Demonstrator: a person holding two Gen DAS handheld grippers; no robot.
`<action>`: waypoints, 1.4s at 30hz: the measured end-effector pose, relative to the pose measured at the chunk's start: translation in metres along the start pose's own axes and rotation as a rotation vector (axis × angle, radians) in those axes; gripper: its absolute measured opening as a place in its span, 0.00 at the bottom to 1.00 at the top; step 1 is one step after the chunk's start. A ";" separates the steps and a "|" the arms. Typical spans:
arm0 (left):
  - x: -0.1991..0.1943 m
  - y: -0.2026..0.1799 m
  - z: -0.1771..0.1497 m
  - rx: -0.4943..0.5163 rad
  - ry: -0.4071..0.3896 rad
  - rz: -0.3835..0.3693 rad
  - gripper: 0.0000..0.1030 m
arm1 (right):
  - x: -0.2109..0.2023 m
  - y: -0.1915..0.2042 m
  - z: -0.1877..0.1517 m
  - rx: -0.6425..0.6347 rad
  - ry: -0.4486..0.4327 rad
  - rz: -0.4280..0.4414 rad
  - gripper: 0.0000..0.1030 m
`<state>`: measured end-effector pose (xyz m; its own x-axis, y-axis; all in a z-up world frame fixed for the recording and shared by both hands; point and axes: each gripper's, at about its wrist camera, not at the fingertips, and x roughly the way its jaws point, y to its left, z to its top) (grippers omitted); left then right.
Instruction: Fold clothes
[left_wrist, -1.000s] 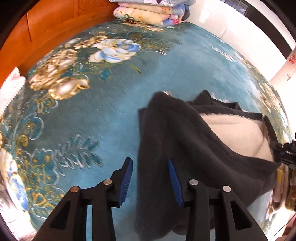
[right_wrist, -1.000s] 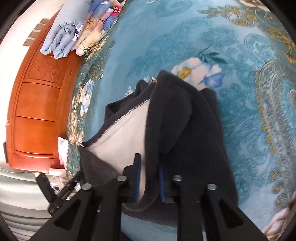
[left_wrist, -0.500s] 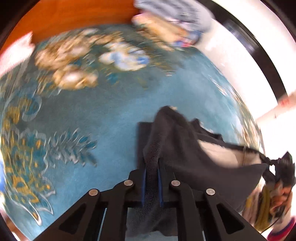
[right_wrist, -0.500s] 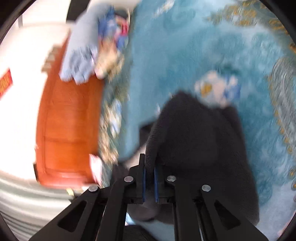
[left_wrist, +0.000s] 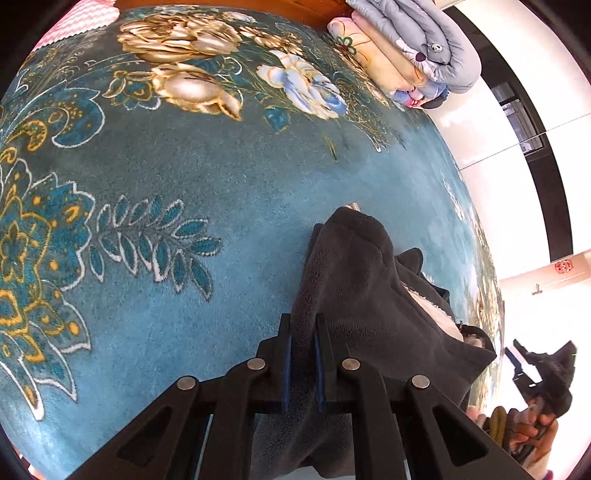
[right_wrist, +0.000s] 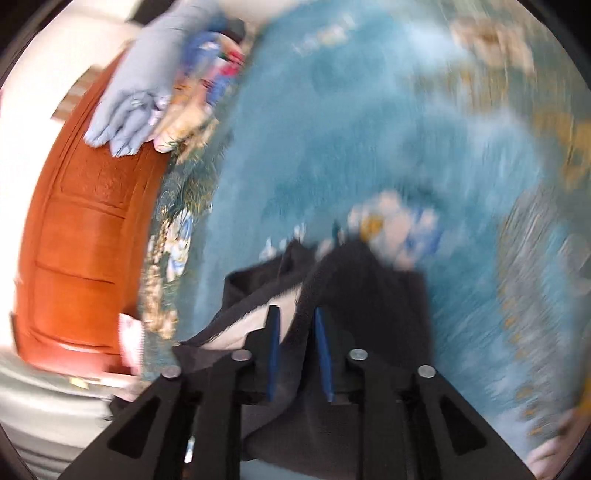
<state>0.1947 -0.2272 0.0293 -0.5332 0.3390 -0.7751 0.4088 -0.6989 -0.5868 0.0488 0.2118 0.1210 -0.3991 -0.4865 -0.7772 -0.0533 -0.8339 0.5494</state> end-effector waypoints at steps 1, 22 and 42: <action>0.000 0.000 0.000 0.002 -0.004 -0.001 0.11 | -0.008 0.012 -0.001 -0.072 -0.029 -0.017 0.30; 0.004 0.017 0.003 -0.070 -0.002 -0.101 0.13 | 0.186 0.131 -0.068 -0.830 0.580 -0.049 0.57; -0.016 0.012 0.002 -0.045 -0.119 -0.173 0.11 | 0.133 0.193 -0.090 -1.070 0.283 -0.219 0.12</action>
<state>0.2072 -0.2424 0.0353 -0.6810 0.3728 -0.6303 0.3347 -0.6070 -0.7208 0.0677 -0.0368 0.0964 -0.2489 -0.2306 -0.9407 0.7696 -0.6367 -0.0475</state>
